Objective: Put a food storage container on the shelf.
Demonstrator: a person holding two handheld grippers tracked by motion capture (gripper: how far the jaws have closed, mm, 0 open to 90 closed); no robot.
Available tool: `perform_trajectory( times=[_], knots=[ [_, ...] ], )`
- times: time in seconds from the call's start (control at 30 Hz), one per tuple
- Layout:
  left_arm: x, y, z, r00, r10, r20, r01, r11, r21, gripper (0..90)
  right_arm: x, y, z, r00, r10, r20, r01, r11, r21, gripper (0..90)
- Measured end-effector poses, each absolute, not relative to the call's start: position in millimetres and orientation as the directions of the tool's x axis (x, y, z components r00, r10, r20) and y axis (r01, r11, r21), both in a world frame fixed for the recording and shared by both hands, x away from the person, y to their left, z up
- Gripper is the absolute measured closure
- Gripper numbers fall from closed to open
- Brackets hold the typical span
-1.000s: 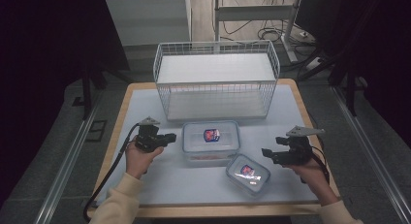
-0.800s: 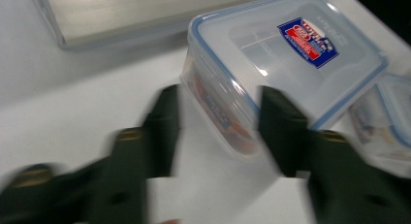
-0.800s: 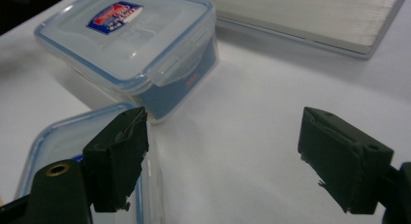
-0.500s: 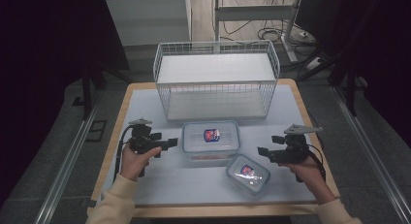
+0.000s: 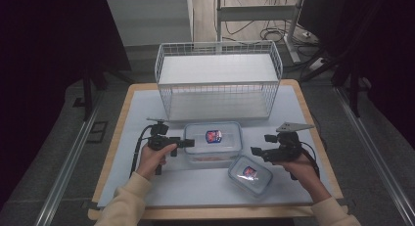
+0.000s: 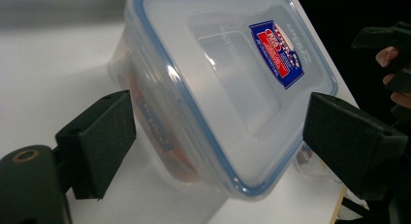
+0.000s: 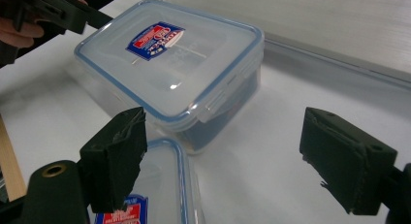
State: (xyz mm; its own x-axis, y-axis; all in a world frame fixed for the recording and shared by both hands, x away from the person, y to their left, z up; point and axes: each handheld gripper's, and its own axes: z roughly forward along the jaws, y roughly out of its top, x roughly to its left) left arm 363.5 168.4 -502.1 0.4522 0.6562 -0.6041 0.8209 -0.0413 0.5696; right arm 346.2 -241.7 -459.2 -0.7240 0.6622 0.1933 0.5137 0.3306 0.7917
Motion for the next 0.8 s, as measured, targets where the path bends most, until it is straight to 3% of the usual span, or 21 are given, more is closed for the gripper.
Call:
perform_trajectory(
  times=[0.17, 0.5, 0.8],
  knots=[
    [367, 164, -508, 0.447, 0.638, -0.627, 0.834, -0.044, 0.550, 14.7, 355, -232, -457, -0.728, 0.651, 0.214, 0.527, 0.332, 0.783, 17.0],
    [371, 161, -517, 0.434, 0.632, -0.642, 0.850, -0.052, 0.524, 17.2, 395, -203, -473, -0.680, 0.619, 0.394, 0.672, 0.309, 0.673, 10.5],
    [370, 160, -516, 0.433, 0.637, -0.638, 0.847, -0.045, 0.529, 19.7, 420, -199, -497, -0.604, 0.592, 0.533, 0.771, 0.265, 0.579, 13.2]
  ],
)
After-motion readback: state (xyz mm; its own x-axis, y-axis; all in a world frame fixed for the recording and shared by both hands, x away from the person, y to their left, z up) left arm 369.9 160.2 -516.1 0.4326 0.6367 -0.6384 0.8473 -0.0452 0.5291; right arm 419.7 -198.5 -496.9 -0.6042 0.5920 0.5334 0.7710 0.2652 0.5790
